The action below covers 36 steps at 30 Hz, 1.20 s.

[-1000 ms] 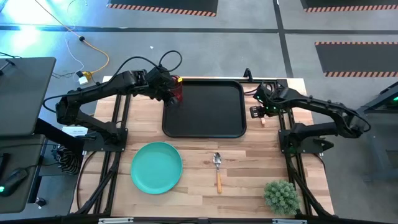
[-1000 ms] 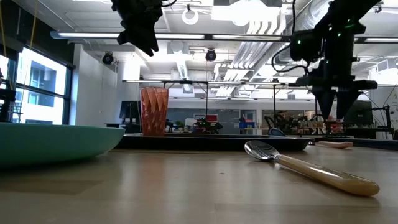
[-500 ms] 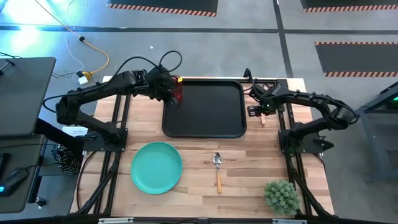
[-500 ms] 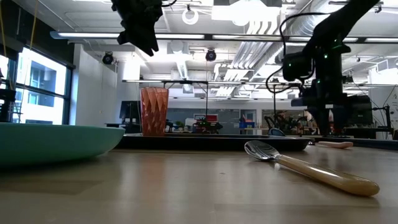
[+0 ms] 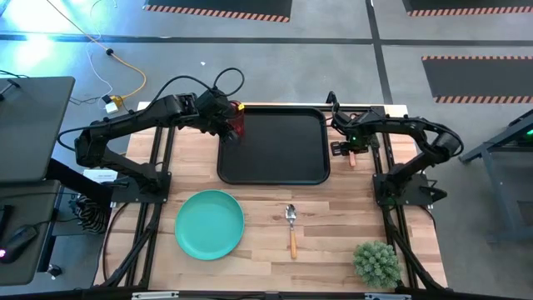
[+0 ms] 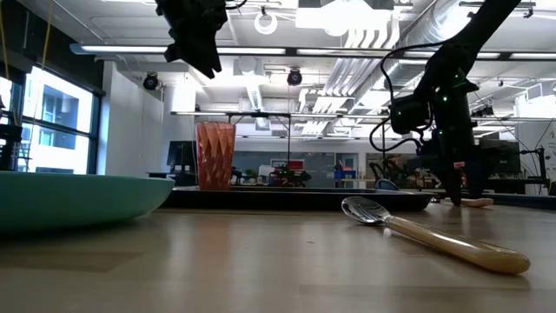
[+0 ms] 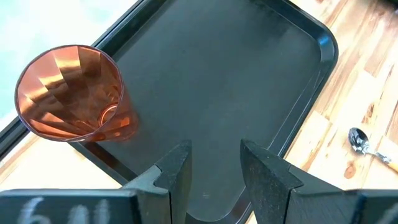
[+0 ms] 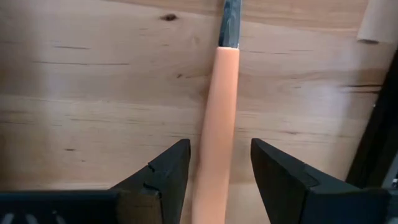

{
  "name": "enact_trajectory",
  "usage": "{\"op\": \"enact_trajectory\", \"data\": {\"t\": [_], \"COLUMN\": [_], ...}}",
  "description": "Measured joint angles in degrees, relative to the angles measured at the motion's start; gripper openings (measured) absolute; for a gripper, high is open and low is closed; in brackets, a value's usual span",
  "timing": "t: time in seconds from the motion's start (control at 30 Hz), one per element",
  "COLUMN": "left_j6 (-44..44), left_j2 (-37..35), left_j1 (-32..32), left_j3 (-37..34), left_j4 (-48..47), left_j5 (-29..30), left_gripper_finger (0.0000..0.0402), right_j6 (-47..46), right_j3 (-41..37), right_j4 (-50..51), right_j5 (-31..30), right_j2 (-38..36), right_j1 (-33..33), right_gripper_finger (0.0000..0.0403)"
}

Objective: Pick and place plate/cup/fork/spoon on tray
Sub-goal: Put the orange fork on the right of the black tray

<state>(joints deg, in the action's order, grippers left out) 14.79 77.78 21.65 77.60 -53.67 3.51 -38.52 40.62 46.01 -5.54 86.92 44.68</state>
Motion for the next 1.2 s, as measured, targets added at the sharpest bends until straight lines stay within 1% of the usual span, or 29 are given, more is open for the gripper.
{"op": "enact_trajectory", "data": {"t": [0.1,0.33,0.43,0.6,0.8,0.93,1.2], "left_j6": [0.0,0.0,-0.5,-1.4,-1.5,-1.5,-1.5], "left_j2": [0.0,0.0,0.0,0.0,0.0,0.0,0.0], "left_j1": [0.0,0.0,0.0,0.0,0.0,0.0,0.0], "left_j3": [0.0,0.0,0.0,0.0,0.0,0.0,0.0], "left_j4": [0.0,0.0,0.0,0.0,0.0,0.0,0.0], "left_j5": [0.0,0.0,0.0,0.0,0.0,0.0,0.0], "left_gripper_finger": [0.0126,0.0126,0.0126,0.0126,0.0126,0.0126,0.0126], "right_j6": [-0.1,0.0,-0.1,-1.8,-4.7,-7.8,-16.5], "right_j3": [0.2,1.0,1.0,1.0,1.0,1.0,1.0], "right_j4": [-0.1,0.0,0.1,0.3,0.6,0.7,0.1], "right_j5": [0.2,0.0,-0.1,0.1,3.0,3.0,2.1], "right_j2": [0.0,0.1,0.1,0.1,-1.8,-5.6,-16.3], "right_j1": [0.0,0.0,0.0,0.0,-0.6,-2.6,-8.1], "right_gripper_finger": [0.0135,0.0059,0.004,0.0037,0.0037,0.0035,0.0037]}}
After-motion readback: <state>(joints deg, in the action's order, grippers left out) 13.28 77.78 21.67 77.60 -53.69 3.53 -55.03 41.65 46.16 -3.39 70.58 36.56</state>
